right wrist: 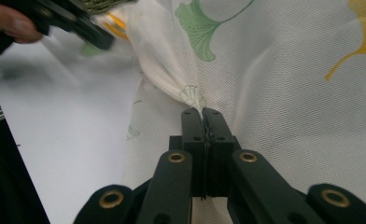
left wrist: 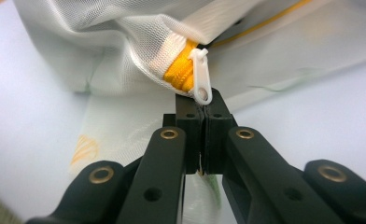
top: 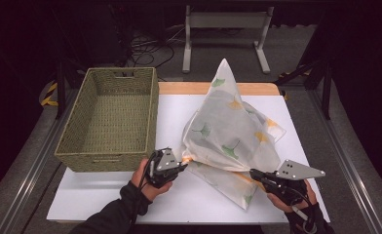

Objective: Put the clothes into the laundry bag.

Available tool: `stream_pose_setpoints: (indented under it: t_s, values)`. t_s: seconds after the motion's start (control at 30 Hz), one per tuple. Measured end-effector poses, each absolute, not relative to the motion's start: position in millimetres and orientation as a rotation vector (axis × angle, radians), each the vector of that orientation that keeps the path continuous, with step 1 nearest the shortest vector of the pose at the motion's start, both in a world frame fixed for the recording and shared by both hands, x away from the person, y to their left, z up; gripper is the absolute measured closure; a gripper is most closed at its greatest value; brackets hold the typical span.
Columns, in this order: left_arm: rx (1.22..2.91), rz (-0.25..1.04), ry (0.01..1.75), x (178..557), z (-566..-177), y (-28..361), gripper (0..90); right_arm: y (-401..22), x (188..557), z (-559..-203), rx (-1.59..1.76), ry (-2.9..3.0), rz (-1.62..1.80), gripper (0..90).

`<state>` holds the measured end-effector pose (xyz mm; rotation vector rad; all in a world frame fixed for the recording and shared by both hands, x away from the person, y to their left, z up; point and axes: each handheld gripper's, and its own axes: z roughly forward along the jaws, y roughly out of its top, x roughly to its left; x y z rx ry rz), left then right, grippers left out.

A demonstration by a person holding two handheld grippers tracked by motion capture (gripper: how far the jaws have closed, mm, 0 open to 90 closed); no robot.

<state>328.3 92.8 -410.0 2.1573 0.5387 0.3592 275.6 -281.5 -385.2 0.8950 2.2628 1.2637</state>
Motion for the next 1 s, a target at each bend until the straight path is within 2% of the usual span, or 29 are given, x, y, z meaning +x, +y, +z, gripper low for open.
stream_pose_setpoints:
  t_s: [0.17,0.3,0.57,0.83,0.93,1.0]
  values:
    - [2.050,0.305,0.594,315,-394,135,88.5,-276,276,-385,0.871,2.284,1.280,88.6]
    - [2.062,0.329,0.590,304,-392,151,88.6,-260,276,-387,0.819,2.327,1.240,88.7]
    - [2.065,0.274,0.639,285,-403,184,88.5,-222,281,-400,0.772,2.372,1.180,88.9]
    - [2.082,0.244,0.676,295,-428,194,86.3,-205,284,-415,0.753,2.415,1.106,89.0]
    - [2.099,0.275,0.674,297,-433,192,83.5,-206,284,-416,0.757,2.417,1.106,89.0]
    - [2.109,0.284,0.667,298,-438,189,78.1,-207,285,-418,0.762,2.415,1.101,89.0]
